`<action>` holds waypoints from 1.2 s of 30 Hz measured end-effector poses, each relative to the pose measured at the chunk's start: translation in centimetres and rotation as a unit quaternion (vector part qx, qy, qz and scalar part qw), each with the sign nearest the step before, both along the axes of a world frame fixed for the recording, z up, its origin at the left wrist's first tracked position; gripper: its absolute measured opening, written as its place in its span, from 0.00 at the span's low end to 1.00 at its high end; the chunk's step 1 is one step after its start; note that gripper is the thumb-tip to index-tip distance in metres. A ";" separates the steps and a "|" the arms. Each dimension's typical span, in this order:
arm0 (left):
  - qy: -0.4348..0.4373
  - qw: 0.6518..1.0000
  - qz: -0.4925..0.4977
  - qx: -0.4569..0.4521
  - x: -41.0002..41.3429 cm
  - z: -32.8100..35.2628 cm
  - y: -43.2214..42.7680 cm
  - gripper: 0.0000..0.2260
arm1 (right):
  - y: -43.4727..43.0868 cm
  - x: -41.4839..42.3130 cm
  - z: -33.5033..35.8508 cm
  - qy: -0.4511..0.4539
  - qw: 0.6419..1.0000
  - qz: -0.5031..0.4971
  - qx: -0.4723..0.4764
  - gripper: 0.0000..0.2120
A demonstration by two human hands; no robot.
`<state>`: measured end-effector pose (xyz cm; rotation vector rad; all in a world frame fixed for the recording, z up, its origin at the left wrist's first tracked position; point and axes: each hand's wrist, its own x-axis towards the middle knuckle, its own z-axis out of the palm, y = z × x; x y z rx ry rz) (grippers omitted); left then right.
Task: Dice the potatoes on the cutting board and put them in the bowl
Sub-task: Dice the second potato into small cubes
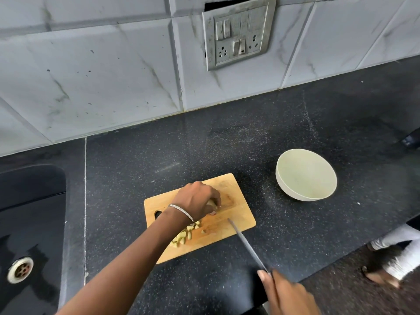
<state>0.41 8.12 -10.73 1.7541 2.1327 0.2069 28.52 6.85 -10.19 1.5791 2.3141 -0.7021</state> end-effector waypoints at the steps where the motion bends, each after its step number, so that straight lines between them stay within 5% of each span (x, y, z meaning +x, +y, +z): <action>1: -0.010 1.000 0.012 0.007 0.0 -0.1 -0.2 0.10 | 0.4 0.4 -0.1 0.007 1.000 -0.007 0.011 0.45; 9: -0.027 0.989 0.124 0.081 1.3 -1.7 -1.4 0.22 | 3.1 -2.2 -0.6 0.135 0.989 0.028 0.051 0.26; 19: -0.007 0.983 0.156 0.098 1.9 -2.4 -1.4 0.14 | 2.6 -3.4 -1.5 0.143 0.988 0.044 0.040 0.25; 28: -0.033 0.977 0.182 0.107 3.0 -1.6 -2.6 0.26 | 2.9 -5.2 -1.1 0.158 0.985 0.054 0.032 0.26; 36: -0.034 0.964 0.228 0.132 3.0 -1.1 -3.9 0.14 | 1.9 -6.8 -0.9 0.161 0.983 0.083 0.010 0.18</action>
